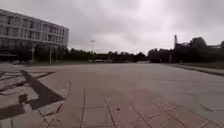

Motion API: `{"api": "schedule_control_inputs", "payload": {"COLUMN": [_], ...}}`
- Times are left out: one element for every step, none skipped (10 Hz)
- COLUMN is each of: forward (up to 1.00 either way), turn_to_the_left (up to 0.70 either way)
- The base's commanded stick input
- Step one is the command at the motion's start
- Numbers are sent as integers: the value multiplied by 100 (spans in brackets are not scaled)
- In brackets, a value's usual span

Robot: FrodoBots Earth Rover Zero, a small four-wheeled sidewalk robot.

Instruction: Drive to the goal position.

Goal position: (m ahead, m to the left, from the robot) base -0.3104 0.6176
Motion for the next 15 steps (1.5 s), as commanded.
{"api": "schedule_control_inputs", "payload": {"forward": [70,70,70,70,70,70,70,70,70,70,70,70,70,70,70], "turn_to_the_left": [15,16,18,20,23,25,27,29,31,33,36,38,34,30,26]}}
